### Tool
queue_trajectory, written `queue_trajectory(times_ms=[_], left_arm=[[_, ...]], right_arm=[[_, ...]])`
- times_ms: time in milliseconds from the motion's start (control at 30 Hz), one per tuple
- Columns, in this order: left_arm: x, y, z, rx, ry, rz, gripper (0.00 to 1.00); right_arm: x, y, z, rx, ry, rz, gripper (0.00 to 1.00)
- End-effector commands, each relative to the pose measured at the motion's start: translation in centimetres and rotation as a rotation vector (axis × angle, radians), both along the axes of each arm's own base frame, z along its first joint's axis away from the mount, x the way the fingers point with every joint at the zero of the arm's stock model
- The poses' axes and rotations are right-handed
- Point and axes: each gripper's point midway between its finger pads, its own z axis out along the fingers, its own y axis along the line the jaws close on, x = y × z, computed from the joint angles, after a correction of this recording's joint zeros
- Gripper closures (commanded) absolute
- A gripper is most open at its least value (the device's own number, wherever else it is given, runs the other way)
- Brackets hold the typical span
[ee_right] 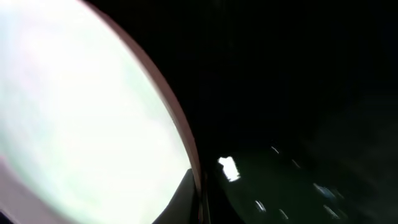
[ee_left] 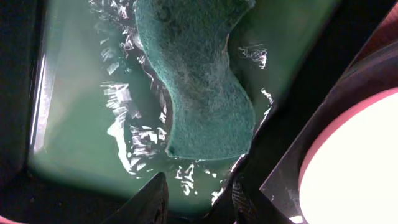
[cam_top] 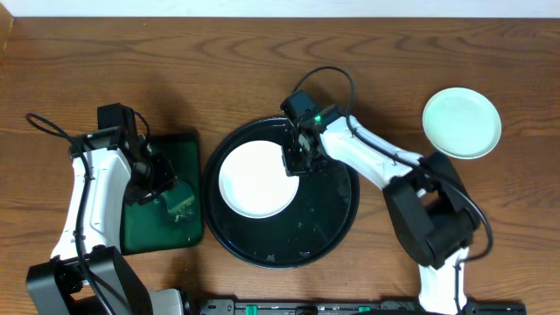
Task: Clean dirty plates on tray and stack at the side
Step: 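Move the left gripper back and set the sponge on the green tray, then lift the white plate by its rim with the right gripper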
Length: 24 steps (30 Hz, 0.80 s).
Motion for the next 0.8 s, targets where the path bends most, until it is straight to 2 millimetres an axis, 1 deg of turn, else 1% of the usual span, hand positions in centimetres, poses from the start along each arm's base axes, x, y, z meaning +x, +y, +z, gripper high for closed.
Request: queue_trajectory(times_ms=[0, 167, 267, 333, 400, 533, 600, 767], left_arm=[[0.5, 0.2, 0.5, 0.007, -0.02, -0.002, 0.64], [0.5, 0.3, 0.5, 0.008, -0.02, -0.002, 0.64], [0.4, 0.2, 0.4, 0.007, -0.019, -0.002, 0.62], [0.4, 0.2, 0.4, 0.007, -0.019, -0.002, 0.61], [0.5, 0.2, 0.4, 0.007, -0.02, -0.002, 0.6], [0.5, 0.3, 0.4, 0.008, -0.021, -0.002, 0.6], [0.5, 0.3, 0.4, 0.008, -0.021, -0.002, 0.59], [0.5, 0.3, 0.4, 0.008, -0.021, -0.002, 0.59]], right_arm=[[2.2, -1.9, 5.5, -0.066, -0.219, 0.031, 0.99], [2.8, -4.3, 10.1, -0.143, -0.362, 0.035, 0.99], [3.0, -5.6, 12.0, -0.188, -0.425, 0.059, 0.99], [2.9, -6.3, 12.9, -0.219, -0.456, 0.08, 0.99], [2.8, -7.0, 13.6, -0.259, -0.479, 0.093, 0.99], [2.4, -7.6, 14.1, -0.353, -0.518, 0.132, 0.99], [2.0, -7.1, 14.2, -0.377, -0.531, 0.17, 0.99], [1.2, -5.7, 14.2, -0.366, -0.541, 0.209, 0.99]])
